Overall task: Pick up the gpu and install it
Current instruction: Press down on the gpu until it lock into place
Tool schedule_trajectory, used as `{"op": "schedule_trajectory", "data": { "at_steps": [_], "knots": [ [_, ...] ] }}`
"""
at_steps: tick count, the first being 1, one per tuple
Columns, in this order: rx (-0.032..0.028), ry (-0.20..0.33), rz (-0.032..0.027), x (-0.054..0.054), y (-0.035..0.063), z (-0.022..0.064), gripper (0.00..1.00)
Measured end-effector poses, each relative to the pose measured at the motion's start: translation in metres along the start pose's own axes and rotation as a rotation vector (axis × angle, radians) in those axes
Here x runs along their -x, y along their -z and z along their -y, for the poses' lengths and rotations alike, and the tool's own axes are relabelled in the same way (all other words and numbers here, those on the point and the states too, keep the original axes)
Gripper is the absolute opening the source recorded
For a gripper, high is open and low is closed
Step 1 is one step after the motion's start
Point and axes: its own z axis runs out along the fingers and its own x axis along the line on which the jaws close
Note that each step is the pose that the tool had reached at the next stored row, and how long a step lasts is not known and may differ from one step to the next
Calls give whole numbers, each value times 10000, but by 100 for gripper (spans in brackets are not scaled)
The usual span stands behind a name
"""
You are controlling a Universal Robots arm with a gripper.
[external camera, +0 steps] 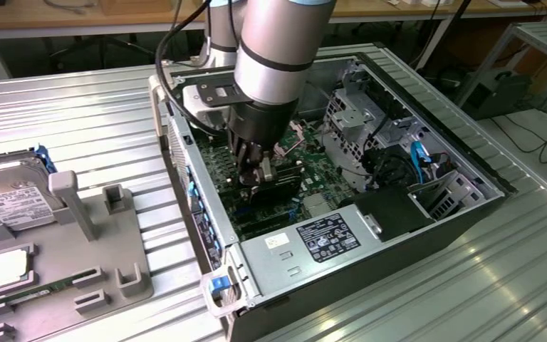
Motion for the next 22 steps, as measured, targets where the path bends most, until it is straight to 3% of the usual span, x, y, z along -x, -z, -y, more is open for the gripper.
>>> {"op": "schedule_trajectory", "data": {
  "at_steps": [5, 7, 11, 12, 13, 14, 15, 16, 21, 22],
  "knots": [
    [-1, 5, -8, 55, -71, -65, 11],
    [-2, 4, -42, 116, -92, -78, 11],
    [-12, 12, -57, 117, -120, -80, 11],
    [-88, 18, -56, 117, -120, -81, 11],
    [-204, 31, -53, 117, -122, -81, 11],
    [-364, 54, -53, 117, -122, -82, 11],
    [-480, 70, -51, 117, -121, -87, 11],
    [-507, 77, -54, 117, -107, -105, 11],
    [-484, 78, -53, 121, 7, -133, 11],
    [-338, 73, -56, 122, 27, -134, 11]
  ]
}}
